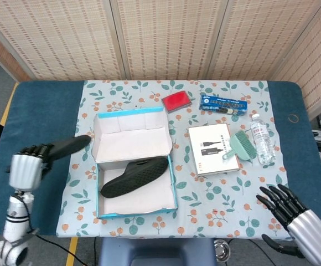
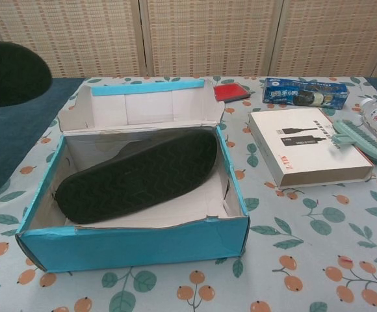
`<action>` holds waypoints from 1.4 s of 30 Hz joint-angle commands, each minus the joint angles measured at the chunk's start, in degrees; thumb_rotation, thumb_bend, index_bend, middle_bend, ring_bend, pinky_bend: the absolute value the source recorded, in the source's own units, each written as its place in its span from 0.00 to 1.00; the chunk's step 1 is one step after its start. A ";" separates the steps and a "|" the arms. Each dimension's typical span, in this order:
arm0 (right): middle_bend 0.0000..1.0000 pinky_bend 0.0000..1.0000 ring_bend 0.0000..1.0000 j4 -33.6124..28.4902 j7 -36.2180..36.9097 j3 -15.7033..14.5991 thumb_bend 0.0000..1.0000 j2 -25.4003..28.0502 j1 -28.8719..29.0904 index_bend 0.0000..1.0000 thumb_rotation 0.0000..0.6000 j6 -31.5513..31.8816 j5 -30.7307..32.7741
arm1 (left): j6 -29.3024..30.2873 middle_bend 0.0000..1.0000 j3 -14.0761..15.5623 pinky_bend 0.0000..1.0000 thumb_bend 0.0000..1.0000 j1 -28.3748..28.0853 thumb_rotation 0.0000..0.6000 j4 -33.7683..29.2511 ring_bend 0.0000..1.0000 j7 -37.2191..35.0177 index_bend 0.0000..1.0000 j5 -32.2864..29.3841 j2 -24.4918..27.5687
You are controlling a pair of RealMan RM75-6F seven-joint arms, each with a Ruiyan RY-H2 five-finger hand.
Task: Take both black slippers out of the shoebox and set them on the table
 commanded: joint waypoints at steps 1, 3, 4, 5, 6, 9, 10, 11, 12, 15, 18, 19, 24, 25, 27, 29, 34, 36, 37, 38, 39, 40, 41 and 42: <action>0.00 0.00 0.00 2.13 0.12 -2.13 0.24 0.82 -2.22 0.00 0.79 1.33 -2.97 | -5.60 0.69 -3.99 0.69 0.71 -0.87 1.00 20.47 0.58 -8.96 0.76 -8.87 -5.47; 0.00 0.00 0.00 2.88 -0.69 -2.24 0.24 0.60 -3.41 0.00 0.79 2.37 -3.55 | -8.72 0.69 -3.96 0.69 0.70 -1.74 1.00 24.51 0.58 -9.66 0.76 -10.06 -7.08; 0.00 0.00 0.00 3.15 -1.12 -2.21 0.24 0.42 -3.92 0.00 0.79 2.76 -3.64 | -10.00 0.68 -3.73 0.68 0.70 -2.03 1.00 26.13 0.57 -9.59 0.75 -10.38 -7.86; 0.00 0.00 0.00 3.37 -1.55 -2.12 0.24 0.17 -4.40 0.00 0.79 3.12 -3.66 | -11.38 0.67 -3.40 0.67 0.70 -2.27 1.00 27.59 0.57 -9.48 0.74 -10.61 -8.63; 0.00 0.00 0.00 3.62 -2.20 -1.93 0.24 -0.27 -5.01 0.00 0.79 3.41 -3.45 | -13.03 0.66 -3.03 0.66 0.69 -2.54 1.00 29.11 0.56 -9.49 0.73 -10.90 -9.63; 0.00 0.00 0.00 4.05 -3.89 -1.18 0.24 -1.63 -6.33 0.00 0.79 3.42 -1.83 | -16.09 0.58 -2.51 0.58 0.64 -3.09 1.00 31.68 0.51 -8.60 0.65 -11.77 -12.27; 0.00 0.00 0.00 4.07 -4.28 -0.93 0.24 -2.06 -6.61 0.00 0.79 3.23 -1.23 | -16.63 0.55 -2.44 0.57 0.61 -3.19 1.00 32.13 0.50 -8.40 0.61 -12.02 -12.94; 0.00 0.00 0.00 4.08 -4.47 -0.73 0.24 -2.48 -6.83 0.00 0.79 3.00 -0.65 | -17.03 0.52 -2.46 0.56 0.57 -3.28 1.00 32.48 0.49 -8.11 0.53 -12.33 -13.61; 0.00 0.00 0.00 4.14 -4.45 -0.55 0.24 -3.01 -7.08 0.00 0.79 2.69 0.02 | -17.39 0.51 -2.45 0.55 0.54 -3.39 1.00 32.85 0.48 -7.67 0.47 -12.67 -14.44; 0.00 0.00 0.00 4.71 -3.52 -0.74 0.24 -3.87 -7.49 0.00 0.79 1.61 0.95 | -17.01 0.44 -2.21 0.52 0.50 -3.49 1.00 33.99 0.44 -6.42 0.30 -13.06 -16.38; 0.00 0.00 0.00 5.45 -1.72 -1.33 0.24 -4.11 -7.49 0.00 0.79 0.40 1.18 | -17.92 0.35 -1.94 0.50 0.49 -3.17 1.00 35.36 0.37 -3.80 0.16 -13.72 -18.29; 0.00 0.00 0.00 5.63 -1.52 -1.33 0.24 -4.14 -7.56 0.00 0.79 0.25 1.41 | -18.71 0.33 -1.86 0.50 0.48 -2.98 1.00 35.29 0.36 -3.32 0.13 -13.99 -18.66; 0.00 0.00 0.00 6.61 -2.99 0.19 0.24 -5.33 -9.22 0.00 0.79 1.95 3.76 | -21.06 0.19 -0.28 0.43 0.48 -0.13 1.00 30.99 0.24 -4.24 0.01 -14.27 -18.60; 0.00 0.00 0.00 6.75 -2.91 0.30 0.24 -5.40 -9.42 0.00 0.79 2.09 4.03 | -21.05 0.12 0.16 0.41 0.47 0.55 1.00 29.45 0.19 -4.53 0.00 -14.12 -18.19; 0.00 0.00 0.00 6.93 -2.93 0.53 0.24 -5.50 -9.82 0.00 0.79 2.13 4.83 | -20.35 0.03 1.46 0.38 0.45 2.19 1.00 24.84 0.10 -4.73 0.00 -13.43 -16.63; 0.00 0.00 0.00 7.01 -2.95 0.60 0.24 -5.50 -10.06 0.00 0.79 2.02 5.19 | -19.26 0.00 2.71 0.36 0.43 3.65 1.00 20.05 0.05 -4.16 0.00 -12.67 -14.72; 0.00 0.00 0.00 7.46 -2.36 0.65 0.24 -5.43 -10.72 0.00 0.79 2.21 5.62 | -17.91 0.00 5.92 0.29 0.40 7.88 1.00 -0.39 0.00 0.77 0.00 -11.83 -5.26; 0.00 0.00 0.00 7.64 -2.21 0.59 0.24 -5.35 -10.94 0.00 0.79 2.00 5.85 | -16.39 0.00 7.47 0.27 0.39 9.68 1.00 -9.08 0.00 3.21 0.00 -11.17 -0.87; 0.00 0.00 0.00 7.66 -2.07 0.55 0.24 -5.30 -10.99 0.00 0.79 1.89 5.90 | -15.73 0.00 8.15 0.25 0.38 10.43 1.00 -12.71 0.00 3.76 0.00 -10.82 0.95; 0.00 0.00 0.00 7.65 -1.95 0.51 0.24 -5.22 -11.03 0.00 0.79 1.80 5.91 | -15.04 0.00 8.84 0.24 0.38 11.09 1.00 -16.02 0.00 4.18 0.00 -10.34 2.68; 0.00 0.00 0.00 7.64 -1.90 0.53 0.24 -5.13 -11.08 0.00 0.79 1.77 5.87 | -14.23 0.00 9.86 0.22 0.38 11.86 1.00 -19.75 0.00 5.08 0.00 -9.61 4.87; 0.00 0.00 0.00 7.64 -1.92 0.56 0.24 -5.11 -11.13 0.00 0.79 1.79 5.81 | -13.85 0.00 10.73 0.21 0.38 12.35 1.00 -22.25 0.00 5.77 0.00 -8.99 6.45; 0.00 0.00 0.00 7.66 -1.98 0.59 0.24 -5.09 -11.22 0.00 0.79 1.80 5.76 | -13.64 0.00 11.87 0.20 0.38 12.89 1.00 -25.56 0.00 6.20 0.00 -8.23 8.55; 0.00 0.00 0.00 7.67 -1.95 0.60 0.24 -5.06 -11.27 0.00 0.79 1.82 5.71 | -13.59 0.00 12.68 0.19 0.38 13.23 1.00 -27.94 0.00 6.26 0.00 -7.71 10.12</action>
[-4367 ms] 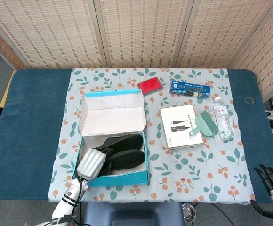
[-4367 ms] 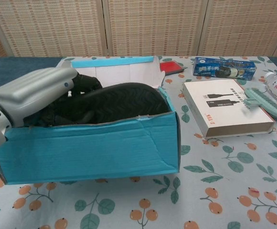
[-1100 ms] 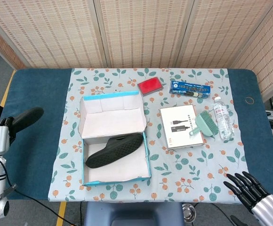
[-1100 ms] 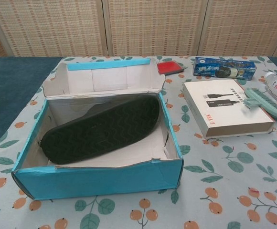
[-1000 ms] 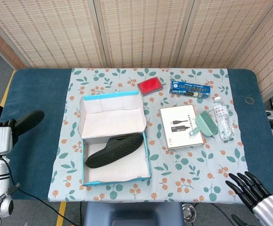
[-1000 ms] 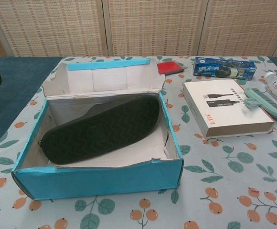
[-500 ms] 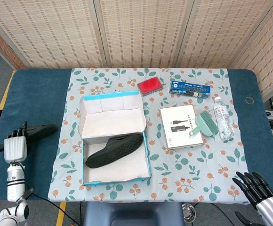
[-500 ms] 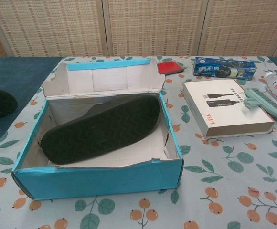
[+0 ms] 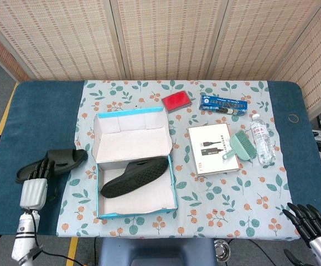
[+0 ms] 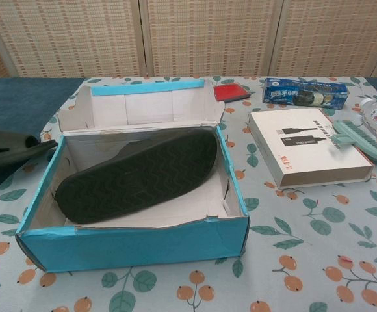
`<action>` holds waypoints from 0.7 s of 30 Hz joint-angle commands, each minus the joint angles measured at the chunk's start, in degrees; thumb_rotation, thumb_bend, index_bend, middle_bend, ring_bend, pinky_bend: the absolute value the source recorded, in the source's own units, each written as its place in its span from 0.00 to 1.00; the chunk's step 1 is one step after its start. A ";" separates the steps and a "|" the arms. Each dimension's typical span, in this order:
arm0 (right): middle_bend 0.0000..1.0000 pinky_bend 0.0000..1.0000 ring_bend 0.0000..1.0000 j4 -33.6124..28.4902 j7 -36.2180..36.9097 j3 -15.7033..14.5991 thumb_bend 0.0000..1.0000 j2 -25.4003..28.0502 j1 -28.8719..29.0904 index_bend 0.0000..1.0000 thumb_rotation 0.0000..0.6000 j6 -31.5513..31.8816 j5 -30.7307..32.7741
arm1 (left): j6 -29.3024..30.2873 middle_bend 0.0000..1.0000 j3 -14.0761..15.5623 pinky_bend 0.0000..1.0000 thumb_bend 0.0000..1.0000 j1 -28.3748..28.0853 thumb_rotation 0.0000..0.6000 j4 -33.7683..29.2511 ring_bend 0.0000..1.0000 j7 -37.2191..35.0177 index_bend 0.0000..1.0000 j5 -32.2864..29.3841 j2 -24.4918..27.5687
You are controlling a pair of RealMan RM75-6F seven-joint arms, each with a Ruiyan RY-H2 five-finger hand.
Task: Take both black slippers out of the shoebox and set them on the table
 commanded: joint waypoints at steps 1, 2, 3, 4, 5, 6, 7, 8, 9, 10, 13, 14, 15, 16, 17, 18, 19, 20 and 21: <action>0.00 0.00 0.00 0.01 0.07 0.06 0.24 0.04 -0.10 0.00 0.79 0.07 -0.06 | 3.12 0.00 6.37 0.19 0.38 4.91 1.00 -18.22 0.00 4.08 0.00 3.94 12.85; 0.00 0.00 0.00 0.04 0.10 0.11 0.24 0.04 -0.16 0.00 0.79 0.13 -0.07 | 3.32 0.00 7.04 0.19 0.38 5.13 1.00 -20.46 0.00 3.33 0.00 4.72 14.32; 0.00 0.00 0.00 0.09 0.15 0.14 0.24 0.07 -0.22 0.00 0.79 0.15 -0.10 | 3.76 0.00 7.80 0.19 0.38 5.38 1.00 -23.37 0.00 1.81 0.00 5.92 16.25; 0.00 0.00 0.00 0.12 0.23 0.16 0.24 0.07 -0.26 0.00 0.79 0.13 -0.12 | 4.42 0.00 8.22 0.19 0.38 5.52 1.00 -25.27 0.00 0.94 0.00 7.03 17.57; 0.00 0.00 0.00 0.16 0.23 0.17 0.24 0.08 -0.28 0.00 0.79 0.02 -0.16 | 5.56 0.00 8.62 0.19 0.38 5.63 1.00 -27.43 0.00 0.28 0.00 8.75 19.08; 0.00 0.00 0.00 0.17 0.22 0.14 0.24 0.10 -0.27 0.00 0.79 -0.12 -0.24 | 6.31 0.00 8.92 0.19 0.38 5.72 1.00 -29.04 0.00 0.06 0.00 9.93 20.09; 0.00 0.00 0.00 0.15 0.25 0.13 0.24 0.11 -0.25 0.00 0.79 -0.22 -0.34 | 6.97 0.00 9.18 0.19 0.38 5.70 1.00 -30.73 0.00 -0.49 0.00 11.20 21.00; 0.00 0.00 0.00 0.15 0.23 0.16 0.24 0.11 -0.23 0.00 0.79 -0.34 -0.41 | 7.74 0.00 9.42 0.19 0.39 5.57 1.00 -32.97 0.00 -2.02 0.00 12.85 22.05; 0.00 0.00 0.00 0.17 0.23 0.19 0.24 0.12 -0.23 0.00 0.79 -0.42 -0.43 | 8.28 0.00 9.52 0.19 0.39 5.34 1.00 -34.44 0.00 -3.42 0.00 14.24 22.75; 0.00 0.00 0.00 0.16 0.30 0.22 0.24 0.12 -0.21 0.00 0.79 -0.49 -0.41 | 8.81 0.00 9.53 0.19 0.39 4.94 1.00 -35.95 0.00 -5.46 0.00 15.80 23.29; 0.00 0.00 0.00 0.15 0.49 0.38 0.24 0.14 -0.12 0.00 0.79 -0.83 -0.22 | 8.75 0.00 9.29 0.19 0.39 2.58 1.00 -40.34 0.00 -12.91 0.00 20.21 24.58; 0.00 0.00 0.00 0.15 0.47 0.40 0.24 0.13 -0.09 0.00 0.79 -0.96 -0.24 | 7.80 0.00 9.10 0.19 0.39 1.46 1.00 -41.66 0.00 -14.64 0.00 21.00 24.83; 0.00 0.00 0.00 0.15 0.48 0.39 0.24 0.12 -0.04 0.00 0.79 -1.11 -0.38 | 5.42 0.00 8.91 0.19 0.39 -0.40 1.00 -43.42 0.00 -16.40 0.00 21.47 25.21; 0.00 0.00 0.00 0.14 0.47 0.40 0.24 0.10 0.01 0.00 0.79 -1.21 -0.48 | 2.80 0.00 8.81 0.19 0.39 -2.06 1.00 -44.96 0.00 -17.73 0.00 21.22 25.65; 0.00 0.00 0.00 0.15 0.42 0.41 0.24 0.10 0.04 0.00 0.79 -1.34 -0.54 | -0.20 0.00 8.53 0.19 0.39 -3.75 1.00 -46.57 0.00 -18.55 0.00 20.13 26.14; 0.00 0.00 0.00 0.14 0.44 0.40 0.24 0.11 0.09 0.00 0.79 -1.52 -0.57 | -4.38 0.00 7.80 0.19 0.39 -6.15 1.00 -48.41 0.00 -18.73 0.00 18.34 26.58; 0.00 0.00 0.00 0.13 0.48 0.43 0.24 0.12 0.11 0.00 0.79 -1.63 -0.50 | -7.35 0.00 7.04 0.20 0.39 -7.85 1.00 -49.28 0.00 -17.81 0.00 16.68 26.69; 0.00 0.00 0.00 0.13 0.51 0.46 0.24 0.14 0.15 0.00 0.79 -1.78 -0.37 | -9.97 0.00 6.15 0.20 0.39 -9.37 1.00 -49.92 0.00 -16.07 0.00 14.80 26.45; 0.00 0.00 0.00 0.08 0.63 0.54 0.24 0.18 0.22 0.00 0.79 -1.96 -0.19 | -12.76 0.00 4.92 0.21 0.39 -11.15 1.00 -50.49 0.00 -13.62 0.00 12.40 25.46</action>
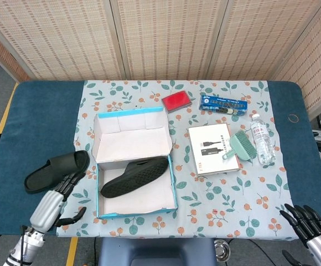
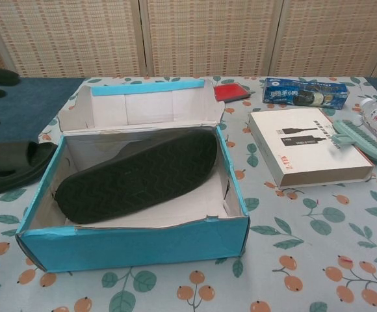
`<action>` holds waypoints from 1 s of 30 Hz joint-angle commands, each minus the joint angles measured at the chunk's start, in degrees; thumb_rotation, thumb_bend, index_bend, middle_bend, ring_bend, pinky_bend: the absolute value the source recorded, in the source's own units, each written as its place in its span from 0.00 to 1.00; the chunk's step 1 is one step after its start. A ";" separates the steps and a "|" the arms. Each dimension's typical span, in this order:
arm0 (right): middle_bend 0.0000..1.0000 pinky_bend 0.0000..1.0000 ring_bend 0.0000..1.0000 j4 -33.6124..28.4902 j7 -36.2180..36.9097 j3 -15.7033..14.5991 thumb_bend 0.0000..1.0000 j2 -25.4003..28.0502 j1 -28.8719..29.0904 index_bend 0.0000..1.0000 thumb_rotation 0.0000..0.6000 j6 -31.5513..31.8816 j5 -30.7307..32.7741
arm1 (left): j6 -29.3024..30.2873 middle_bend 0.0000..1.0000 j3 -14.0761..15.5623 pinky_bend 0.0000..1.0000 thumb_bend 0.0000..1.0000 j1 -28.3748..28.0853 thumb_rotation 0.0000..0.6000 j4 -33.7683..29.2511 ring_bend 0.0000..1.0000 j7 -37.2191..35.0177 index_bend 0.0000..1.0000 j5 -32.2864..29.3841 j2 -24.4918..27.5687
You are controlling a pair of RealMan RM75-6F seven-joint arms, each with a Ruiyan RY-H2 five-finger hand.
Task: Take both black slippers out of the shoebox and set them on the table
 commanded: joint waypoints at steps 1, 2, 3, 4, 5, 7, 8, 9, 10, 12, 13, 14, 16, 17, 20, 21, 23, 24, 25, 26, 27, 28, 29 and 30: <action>0.00 0.00 0.00 -0.07 0.24 0.16 0.24 0.06 0.12 0.00 0.79 -0.27 0.39 | -14.77 0.00 -3.93 0.21 0.38 -9.70 1.00 -5.95 0.00 4.74 0.00 -7.85 -0.42; 0.00 0.00 0.00 -0.09 0.34 0.24 0.24 0.10 0.16 0.00 0.79 -0.40 0.63 | -16.35 0.00 -4.57 0.21 0.38 -10.74 1.00 -6.13 0.00 6.35 0.00 -9.60 -1.44; 0.00 0.00 0.00 -0.08 0.56 0.30 0.24 0.16 0.21 0.00 0.79 -0.58 0.94 | -18.06 0.00 -5.25 0.21 0.38 -11.97 1.00 -6.11 0.00 8.56 0.00 -11.63 -2.83; 0.00 0.00 0.00 -0.09 0.71 0.36 0.24 0.21 0.25 0.00 0.79 -0.71 1.16 | -18.98 0.00 -5.72 0.21 0.38 -12.76 1.00 -5.86 0.00 10.24 0.00 -13.02 -3.95; 0.00 0.00 0.00 -0.11 0.77 0.37 0.24 0.28 0.28 0.00 0.79 -0.90 1.37 | -19.72 0.00 -6.17 0.21 0.38 -13.49 1.00 -5.43 0.00 11.89 0.00 -14.39 -5.13; 0.00 0.00 0.00 -0.24 0.95 0.32 0.24 0.44 0.41 0.00 0.79 -1.38 1.54 | -20.77 0.00 -7.15 0.19 0.38 -14.96 1.00 -3.81 0.00 15.70 0.00 -17.51 -7.92; 0.00 0.00 0.00 -0.26 1.03 0.31 0.24 0.49 0.46 0.00 0.79 -1.51 1.55 | -20.94 0.00 -7.53 0.17 0.38 -15.46 1.00 -3.04 0.00 17.18 0.00 -18.84 -9.07; 0.00 0.00 0.00 -0.27 1.06 0.31 0.24 0.55 0.51 0.00 0.79 -1.65 1.55 | -20.88 0.00 -8.01 0.16 0.38 -16.02 1.00 -2.03 0.00 19.11 0.00 -20.39 -10.46; 0.00 0.00 0.00 -0.31 1.15 0.30 0.24 0.59 0.53 0.00 0.79 -1.72 1.57 | -20.69 0.00 -8.30 0.16 0.38 -16.35 1.00 -1.34 0.00 20.27 0.00 -21.27 -11.39; 0.00 0.00 0.00 -0.30 1.45 0.37 0.24 0.67 0.57 0.00 0.79 -1.77 1.74 | -19.92 0.00 -8.68 0.15 0.38 -16.79 1.00 -0.02 0.00 22.22 0.00 -22.61 -13.00; 0.00 0.00 0.00 -0.30 1.55 0.44 0.24 0.69 0.59 0.00 0.79 -1.80 1.89 | -19.63 0.00 -8.73 0.15 0.38 -16.94 1.00 0.54 0.00 22.86 0.00 -22.87 -13.47; 0.00 0.00 0.00 -0.31 1.64 0.52 0.24 0.69 0.60 0.00 0.79 -1.83 2.09 | -19.51 0.00 -8.74 0.15 0.38 -17.07 1.00 0.97 0.00 23.25 0.00 -23.32 -13.83; 0.00 0.00 0.00 -0.36 1.76 0.64 0.24 0.72 0.68 0.00 0.79 -2.12 2.47 | -19.46 0.00 -8.90 0.15 0.38 -17.43 1.00 1.79 0.00 23.79 0.00 -24.48 -14.41; 0.00 0.00 0.00 -0.41 1.80 0.69 0.24 0.73 0.72 0.00 0.79 -2.22 2.59 | -19.53 0.00 -9.00 0.15 0.38 -17.62 1.00 2.20 0.00 23.91 0.00 -25.04 -14.64; 0.00 0.00 0.00 -0.52 1.78 0.84 0.24 0.72 0.80 0.00 0.79 -2.48 2.84 | -19.67 0.00 -9.17 0.15 0.38 -18.51 1.00 4.36 0.00 26.01 0.00 -26.76 -15.61; 0.00 0.00 0.00 -0.55 1.77 0.96 0.24 0.70 0.80 0.00 0.79 -2.43 2.98 | -19.86 0.00 -9.18 0.16 0.38 -18.82 1.00 4.99 0.00 26.75 0.00 -27.80 -16.03; 0.00 0.00 0.00 -0.53 1.90 1.07 0.24 0.70 0.76 0.00 0.79 -2.32 3.14 | -20.36 0.00 -9.17 0.17 0.38 -19.31 1.00 5.52 0.00 27.69 0.00 -29.51 -16.38; 0.00 0.00 0.00 -0.50 2.02 1.11 0.24 0.72 0.75 0.00 0.79 -2.29 3.20 | -20.47 0.00 -9.16 0.18 0.38 -19.62 1.00 5.81 0.00 28.61 0.00 -30.60 -16.51; 0.00 0.00 0.00 -0.47 2.08 1.13 0.24 0.75 0.74 0.00 0.79 -2.26 3.23 | -20.54 0.00 -9.13 0.18 0.38 -19.84 1.00 5.96 0.00 29.28 0.00 -31.38 -16.59; 0.00 0.00 0.00 -0.43 2.11 1.14 0.24 0.76 0.75 0.00 0.79 -2.29 3.23 | -20.33 0.00 -9.14 0.20 0.38 -20.06 1.00 6.09 0.00 30.39 0.00 -32.56 -16.70; 0.00 0.00 0.00 -0.42 2.16 1.13 0.24 0.78 0.75 0.00 0.79 -2.31 3.20 | -20.00 0.00 -9.20 0.22 0.38 -20.19 1.00 6.14 0.01 31.24 0.00 -33.37 -16.86; 0.00 0.00 0.00 -0.40 2.20 1.14 0.24 0.79 0.76 0.00 0.79 -2.32 3.19 | -19.53 0.01 -9.28 0.23 0.38 -20.25 1.00 6.10 0.01 31.96 0.00 -34.26 -17.08; 0.00 0.00 0.00 -0.37 2.21 1.15 0.24 0.80 0.74 0.00 0.79 -2.29 3.19 | -18.63 0.02 -9.50 0.26 0.38 -20.16 1.00 6.05 0.04 32.70 0.02 -35.28 -17.45; 0.00 0.00 0.00 -0.34 2.17 1.19 0.24 0.81 0.66 0.00 0.79 -2.19 3.23 | -17.29 0.05 -9.68 0.28 0.38 -20.09 1.00 6.03 0.06 34.05 0.03 -36.43 -18.08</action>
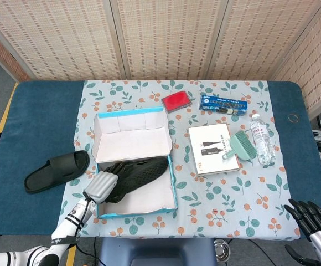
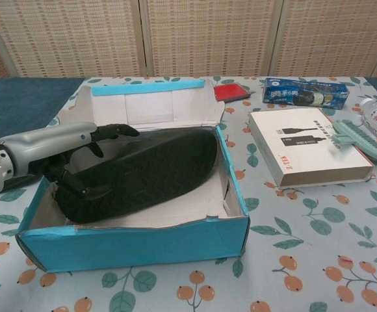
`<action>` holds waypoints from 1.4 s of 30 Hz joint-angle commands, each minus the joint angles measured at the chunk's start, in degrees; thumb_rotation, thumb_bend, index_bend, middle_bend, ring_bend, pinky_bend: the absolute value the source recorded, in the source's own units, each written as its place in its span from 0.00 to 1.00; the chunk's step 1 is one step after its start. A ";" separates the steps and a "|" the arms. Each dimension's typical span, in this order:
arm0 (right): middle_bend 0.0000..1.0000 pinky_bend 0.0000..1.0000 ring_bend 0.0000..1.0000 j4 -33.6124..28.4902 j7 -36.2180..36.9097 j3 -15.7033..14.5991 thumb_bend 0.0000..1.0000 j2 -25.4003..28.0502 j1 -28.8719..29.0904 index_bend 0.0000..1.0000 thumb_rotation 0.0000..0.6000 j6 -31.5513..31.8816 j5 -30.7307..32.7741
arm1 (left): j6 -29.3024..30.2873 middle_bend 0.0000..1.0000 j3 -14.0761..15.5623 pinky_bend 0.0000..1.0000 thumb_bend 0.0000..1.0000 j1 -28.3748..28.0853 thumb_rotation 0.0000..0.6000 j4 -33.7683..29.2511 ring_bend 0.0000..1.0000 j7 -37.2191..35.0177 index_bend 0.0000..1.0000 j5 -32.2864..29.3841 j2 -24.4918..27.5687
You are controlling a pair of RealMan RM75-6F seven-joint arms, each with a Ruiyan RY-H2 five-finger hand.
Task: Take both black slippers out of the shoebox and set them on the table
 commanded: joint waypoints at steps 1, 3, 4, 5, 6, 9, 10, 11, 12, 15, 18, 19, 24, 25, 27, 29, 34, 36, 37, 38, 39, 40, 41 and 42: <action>0.00 0.00 0.00 -0.02 -0.11 0.08 0.24 -0.01 -0.12 0.00 0.79 0.17 0.10 | 2.84 0.07 -0.31 0.30 0.37 -0.33 1.00 0.12 0.08 3.80 0.05 -3.63 -1.46; 0.00 0.00 0.00 -0.03 -0.15 0.15 0.24 -0.04 -0.26 0.00 0.79 0.35 0.19 | 3.44 0.10 -0.09 0.33 0.37 -0.71 1.00 -0.65 0.10 6.55 0.08 -6.41 -1.44; 0.00 0.00 0.00 -0.05 -0.17 0.17 0.24 -0.04 -0.32 0.00 0.79 0.43 0.21 | 3.53 0.10 -0.01 0.33 0.37 -0.94 1.00 -1.06 0.10 7.56 0.08 -7.55 -1.34; 0.00 0.00 0.00 -0.06 -0.27 0.22 0.24 -0.07 -0.38 0.00 0.79 0.51 0.25 | 3.58 0.10 0.05 0.34 0.37 -1.17 1.00 -1.48 0.10 8.41 0.09 -8.69 -1.24; 0.00 0.00 0.00 -0.07 -0.40 0.24 0.24 -0.10 -0.43 0.00 0.79 0.53 0.24 | 3.49 0.12 0.09 0.34 0.37 -1.51 1.00 -2.08 0.11 9.19 0.11 -10.00 -1.07; 0.00 0.00 0.00 -0.09 -0.51 0.22 0.24 -0.13 -0.49 0.00 0.79 0.50 0.14 | 3.07 0.17 0.28 0.35 0.37 -2.28 1.00 -3.28 0.15 10.22 0.15 -12.31 -0.49; 0.00 0.00 0.00 -0.12 -0.52 0.20 0.24 -0.11 -0.49 0.00 0.79 0.45 0.11 | 2.98 0.19 0.38 0.36 0.37 -2.51 1.00 -3.58 0.16 10.54 0.17 -12.94 -0.32; 0.00 0.00 0.00 -0.13 -0.47 0.20 0.24 -0.09 -0.49 0.00 0.79 0.42 0.11 | 2.89 0.20 0.50 0.36 0.37 -2.76 1.00 -3.84 0.17 10.90 0.18 -13.57 -0.16; 0.00 0.00 0.00 -0.15 -0.48 0.23 0.24 -0.09 -0.49 0.00 0.79 0.41 0.13 | 2.77 0.22 0.62 0.37 0.37 -3.09 1.00 -4.11 0.18 11.27 0.20 -14.36 0.01; 0.00 0.00 0.00 -0.13 -0.45 0.28 0.24 -0.08 -0.49 0.00 0.79 0.35 0.22 | 2.73 0.24 1.12 0.37 0.38 -3.96 1.00 -4.29 0.19 12.55 0.22 -16.15 0.14; 0.00 0.00 0.00 -0.09 -0.39 0.31 0.24 -0.08 -0.47 0.00 0.79 0.26 0.20 | 3.20 0.29 1.86 0.40 0.38 -4.83 1.00 -4.20 0.22 14.36 0.28 -17.30 -0.07; 0.00 0.00 0.00 -0.09 -0.34 0.29 0.24 -0.05 -0.45 0.00 0.79 0.20 0.19 | 3.51 0.32 2.11 0.41 0.38 -5.06 1.00 -4.17 0.24 15.02 0.33 -17.53 -0.19; 0.00 0.00 0.00 0.00 -0.05 0.30 0.24 0.00 -0.41 0.00 0.79 0.12 0.20 | 8.57 0.50 2.90 0.52 0.44 -4.83 1.00 -3.03 0.37 17.18 0.56 -16.38 -2.74; 0.00 0.00 0.00 0.01 -0.04 0.29 0.24 0.02 -0.40 0.00 0.79 0.09 0.16 | 9.80 0.54 3.10 0.55 0.47 -4.52 1.00 -2.57 0.39 17.25 0.60 -15.39 -3.48; 0.00 0.00 0.00 0.02 0.02 0.24 0.24 0.06 -0.40 0.00 0.79 0.10 0.02 | 12.67 0.58 3.75 0.58 0.53 -3.59 1.00 -1.26 0.43 17.00 0.64 -12.30 -5.23; 0.00 0.00 0.00 0.03 0.09 0.24 0.24 0.08 -0.44 0.00 0.79 0.24 -0.06 | 14.49 0.61 4.61 0.59 0.60 -2.86 1.00 -0.02 0.44 16.44 0.67 -8.86 -6.38; 0.00 0.00 0.00 0.11 0.27 0.20 0.24 0.16 -0.58 0.00 0.79 0.46 -0.11 | 17.82 0.63 6.91 0.61 0.77 -1.07 1.00 2.38 0.45 14.41 0.70 -0.01 -7.30; 0.00 0.00 0.00 0.13 0.37 0.10 0.24 0.20 -0.59 0.00 0.79 0.39 -0.23 | 19.63 0.63 7.55 0.61 0.78 -0.17 1.00 3.61 0.46 12.30 0.70 4.44 -7.57; 0.00 0.00 0.00 0.13 0.46 0.04 0.24 0.24 -0.57 0.00 0.79 0.34 -0.32 | 20.68 0.63 7.71 0.61 0.79 0.24 1.00 4.51 0.46 11.37 0.70 6.48 -7.79; 0.00 0.00 0.00 0.11 0.55 -0.03 0.24 0.31 -0.55 0.00 0.79 0.31 -0.43 | 21.87 0.63 7.88 0.61 0.79 0.62 1.00 5.78 0.46 10.58 0.70 8.67 -8.11; 0.00 0.00 0.00 0.11 0.57 -0.05 0.24 0.34 -0.54 0.00 0.79 0.30 -0.47 | 22.26 0.63 7.94 0.61 0.79 0.75 1.00 6.27 0.46 10.40 0.70 9.36 -8.23; 0.00 0.00 0.00 0.11 0.59 -0.06 0.24 0.36 -0.53 0.00 0.79 0.29 -0.49 | 22.49 0.63 8.03 0.61 0.79 0.87 1.00 6.66 0.46 10.15 0.70 9.85 -8.36; 0.00 0.00 0.00 0.11 0.61 -0.08 0.24 0.37 -0.53 0.00 0.79 0.28 -0.53 | 22.82 0.63 8.07 0.61 0.79 0.99 1.00 7.11 0.46 10.04 0.69 10.39 -8.46; 0.00 0.00 0.00 0.12 0.69 -0.15 0.24 0.42 -0.50 0.00 0.79 0.24 -0.65 | 23.79 0.63 8.19 0.61 0.79 1.31 1.00 8.48 0.46 9.90 0.69 11.98 -8.74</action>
